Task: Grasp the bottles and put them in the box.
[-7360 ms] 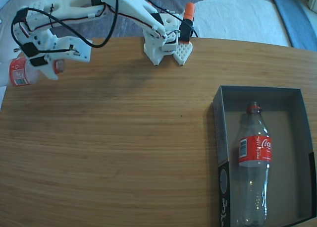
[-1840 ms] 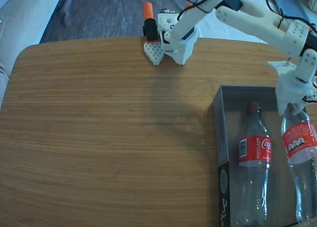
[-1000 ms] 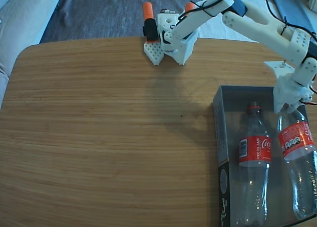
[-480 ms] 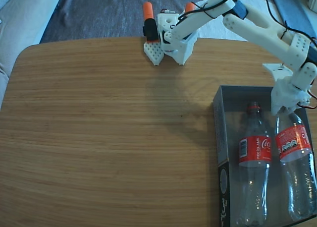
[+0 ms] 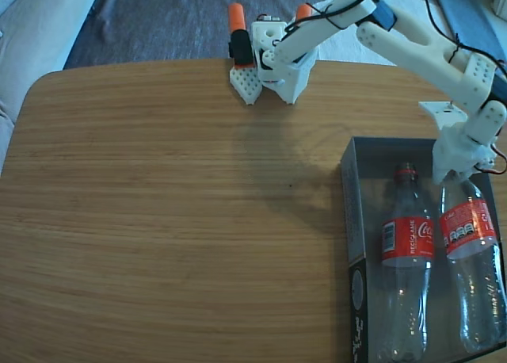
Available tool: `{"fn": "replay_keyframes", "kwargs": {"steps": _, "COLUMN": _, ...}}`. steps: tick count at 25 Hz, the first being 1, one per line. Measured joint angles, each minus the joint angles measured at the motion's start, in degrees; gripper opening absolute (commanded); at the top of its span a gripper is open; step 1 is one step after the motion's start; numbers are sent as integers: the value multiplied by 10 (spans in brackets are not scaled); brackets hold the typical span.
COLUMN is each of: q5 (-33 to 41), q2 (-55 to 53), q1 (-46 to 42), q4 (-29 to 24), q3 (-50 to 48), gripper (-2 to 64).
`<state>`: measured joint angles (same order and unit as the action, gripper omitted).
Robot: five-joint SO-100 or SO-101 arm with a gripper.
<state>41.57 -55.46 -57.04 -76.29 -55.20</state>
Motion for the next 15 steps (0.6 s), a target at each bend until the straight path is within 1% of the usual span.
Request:
{"fn": "replay_keyframes", "kwargs": {"steps": 8, "q5": 0, "q2": 0, "q1": 0, "q4": 7, "q3": 0, "gripper": -3}}
{"fn": "replay_keyframes", "kwargs": {"steps": 9, "q5": 0, "q2": 0, "q1": 0, "q4": 7, "q3": 0, "gripper": 3}}
{"fn": "replay_keyframes", "kwargs": {"steps": 10, "q5": 0, "q2": 0, "q1": 0, "q4": 8, "q3": 0, "gripper": 27}}
{"fn": "replay_keyframes", "kwargs": {"steps": 11, "q5": 0, "q2": 0, "q1": 0, "q4": 9, "q3": 0, "gripper": 78}}
{"fn": "replay_keyframes", "kwargs": {"steps": 13, "q5": -9, "q2": 0, "q1": 0, "q4": 7, "q3": 0, "gripper": 237}}
{"fn": "replay_keyframes", "kwargs": {"steps": 14, "q5": -18, "q2": 0, "q1": 0, "q4": 5, "q3": 0, "gripper": 305}}
{"fn": "replay_keyframes", "kwargs": {"steps": 15, "q5": -29, "q2": 0, "q1": 0, "q4": 5, "q3": 0, "gripper": 354}}
